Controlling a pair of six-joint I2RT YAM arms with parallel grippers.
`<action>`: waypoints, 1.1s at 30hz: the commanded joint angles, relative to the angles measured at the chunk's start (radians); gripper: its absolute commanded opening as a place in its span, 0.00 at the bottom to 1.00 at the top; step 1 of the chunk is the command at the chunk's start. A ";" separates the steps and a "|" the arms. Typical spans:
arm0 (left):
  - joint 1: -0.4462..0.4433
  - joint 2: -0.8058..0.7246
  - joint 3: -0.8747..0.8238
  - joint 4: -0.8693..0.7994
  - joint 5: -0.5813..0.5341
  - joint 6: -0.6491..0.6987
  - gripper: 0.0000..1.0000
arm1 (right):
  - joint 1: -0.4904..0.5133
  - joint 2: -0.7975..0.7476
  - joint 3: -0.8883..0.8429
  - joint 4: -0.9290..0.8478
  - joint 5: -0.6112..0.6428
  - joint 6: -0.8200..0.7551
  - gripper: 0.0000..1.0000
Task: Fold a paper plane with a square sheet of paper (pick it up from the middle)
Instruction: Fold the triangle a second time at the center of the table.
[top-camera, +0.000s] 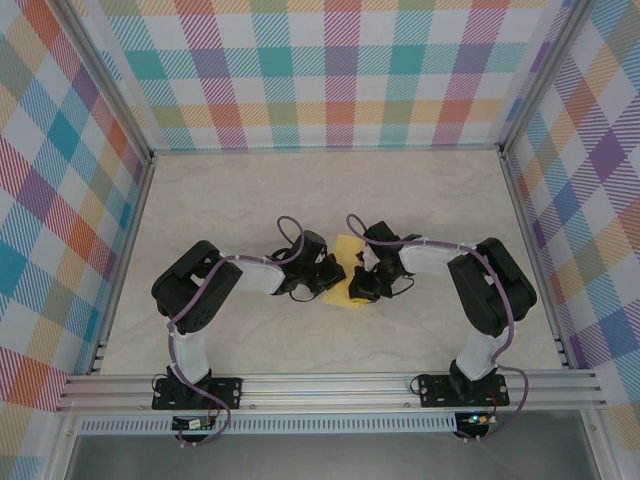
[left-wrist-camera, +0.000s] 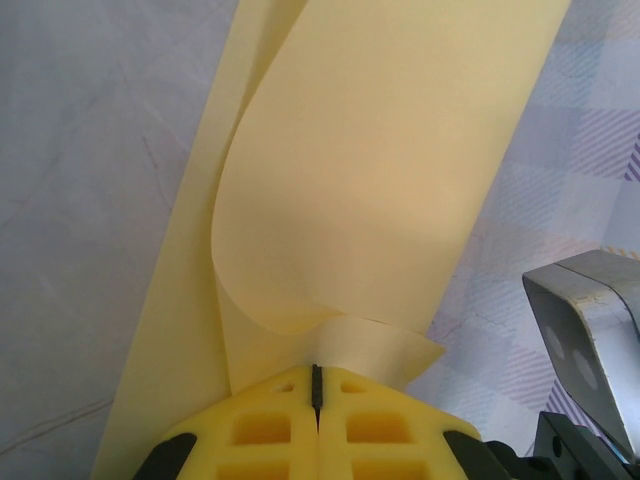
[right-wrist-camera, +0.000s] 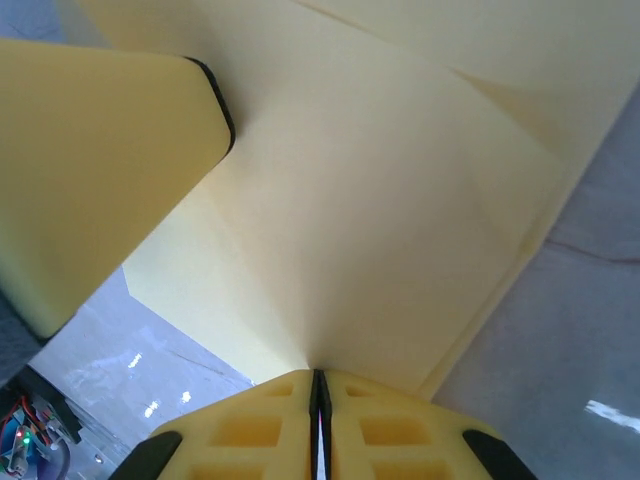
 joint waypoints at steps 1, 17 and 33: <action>-0.005 0.012 -0.034 -0.045 0.001 0.023 0.00 | 0.006 0.016 -0.031 -0.068 0.048 -0.020 0.12; -0.005 0.004 -0.037 -0.051 -0.005 0.028 0.00 | 0.005 -0.104 0.000 -0.008 -0.068 0.066 0.12; -0.004 0.007 -0.033 -0.065 -0.012 0.028 0.00 | 0.005 0.017 -0.057 0.004 0.009 0.056 0.13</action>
